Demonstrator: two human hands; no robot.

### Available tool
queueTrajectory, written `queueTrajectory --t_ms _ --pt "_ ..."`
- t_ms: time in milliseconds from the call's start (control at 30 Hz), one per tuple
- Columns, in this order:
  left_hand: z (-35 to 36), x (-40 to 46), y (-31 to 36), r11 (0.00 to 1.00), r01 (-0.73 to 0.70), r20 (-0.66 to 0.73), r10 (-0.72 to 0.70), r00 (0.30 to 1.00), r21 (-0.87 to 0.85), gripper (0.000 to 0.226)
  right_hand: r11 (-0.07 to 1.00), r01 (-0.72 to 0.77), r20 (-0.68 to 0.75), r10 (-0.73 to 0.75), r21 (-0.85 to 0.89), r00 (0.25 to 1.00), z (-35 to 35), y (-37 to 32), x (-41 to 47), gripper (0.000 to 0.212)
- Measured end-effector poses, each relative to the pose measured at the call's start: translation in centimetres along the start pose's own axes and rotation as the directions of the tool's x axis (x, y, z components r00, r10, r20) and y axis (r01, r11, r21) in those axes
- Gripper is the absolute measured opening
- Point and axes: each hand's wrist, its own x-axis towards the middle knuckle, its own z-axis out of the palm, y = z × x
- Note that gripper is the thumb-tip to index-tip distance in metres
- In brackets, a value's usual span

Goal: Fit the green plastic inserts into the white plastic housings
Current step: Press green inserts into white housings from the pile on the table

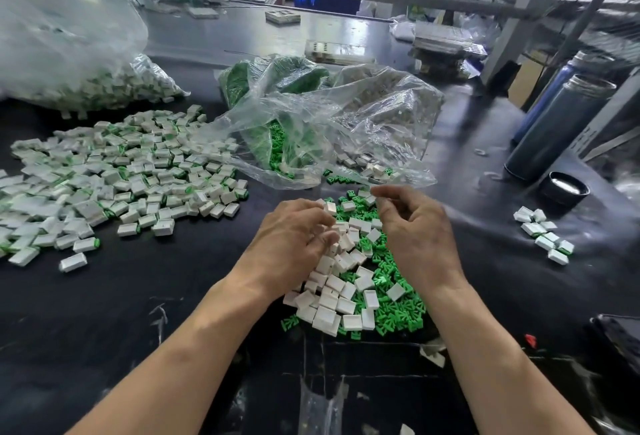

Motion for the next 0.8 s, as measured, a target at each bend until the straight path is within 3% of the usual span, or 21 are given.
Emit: queueTrajectory --t_ms 167,433,600,800 --pt "0.5 0.6 0.7 0.999 0.051 -0.052 -0.051 0.997 0.003 0.015 0.997 0.027 0.154 -0.016 -0.066 0.988 0.8 -1.5 2.1 0.021" --pt "0.7 1.0 0.4 0.998 0.033 -0.087 -0.038 0.995 -0.054 0.008 0.997 -0.026 0.097 0.018 0.074 0.995 2.5 1.2 1.2 0.016" --pt "0.3 0.8 1.0 0.953 -0.064 -0.246 -0.012 0.969 -0.296 0.01 0.979 -0.031 0.085 0.014 0.202 0.996 1.7 1.3 0.7 0.022" --pt "0.0 0.6 1.0 0.763 -0.102 -0.228 -0.061 0.972 -0.638 0.01 0.955 -0.017 0.06 -0.001 0.297 0.998 1.8 0.5 0.3 0.018"
